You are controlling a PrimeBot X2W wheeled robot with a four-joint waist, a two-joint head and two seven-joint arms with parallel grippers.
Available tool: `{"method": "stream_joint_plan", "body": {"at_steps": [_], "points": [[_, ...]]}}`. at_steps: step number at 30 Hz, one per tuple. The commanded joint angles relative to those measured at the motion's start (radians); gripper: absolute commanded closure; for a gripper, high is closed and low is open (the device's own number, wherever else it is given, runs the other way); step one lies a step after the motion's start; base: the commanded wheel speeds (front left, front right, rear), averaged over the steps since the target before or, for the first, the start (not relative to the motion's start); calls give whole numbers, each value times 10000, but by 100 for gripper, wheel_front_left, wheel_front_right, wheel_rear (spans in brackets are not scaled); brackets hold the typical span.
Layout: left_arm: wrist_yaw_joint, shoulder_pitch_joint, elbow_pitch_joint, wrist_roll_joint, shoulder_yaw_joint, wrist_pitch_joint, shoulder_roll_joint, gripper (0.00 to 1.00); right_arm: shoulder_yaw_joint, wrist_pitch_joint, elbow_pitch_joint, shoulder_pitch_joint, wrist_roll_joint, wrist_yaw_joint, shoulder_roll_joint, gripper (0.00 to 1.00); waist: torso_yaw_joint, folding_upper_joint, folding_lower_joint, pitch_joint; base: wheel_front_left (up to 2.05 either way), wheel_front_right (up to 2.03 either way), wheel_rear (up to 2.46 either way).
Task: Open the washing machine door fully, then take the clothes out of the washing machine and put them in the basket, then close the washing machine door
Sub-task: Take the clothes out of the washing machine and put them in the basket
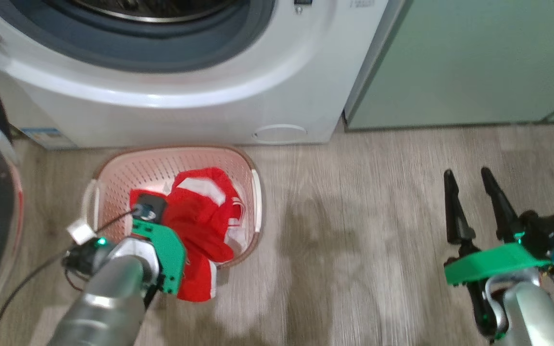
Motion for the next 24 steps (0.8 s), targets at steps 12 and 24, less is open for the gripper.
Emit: {"method": "stream_joint_plan", "body": {"at_steps": [12,24], "points": [[663,-1861,-114,-892,1118,-608,1117,100,96,-92,-672,-1243,15,-7,-101,0,-754,-1,0,2546,0,0,0],[962,-2392,-77,-1329,1447,-604,1538,100,165,-92,-978,-1895,-14,-7,103,0,-1272,-1,0,3901,0,0,0]]}}
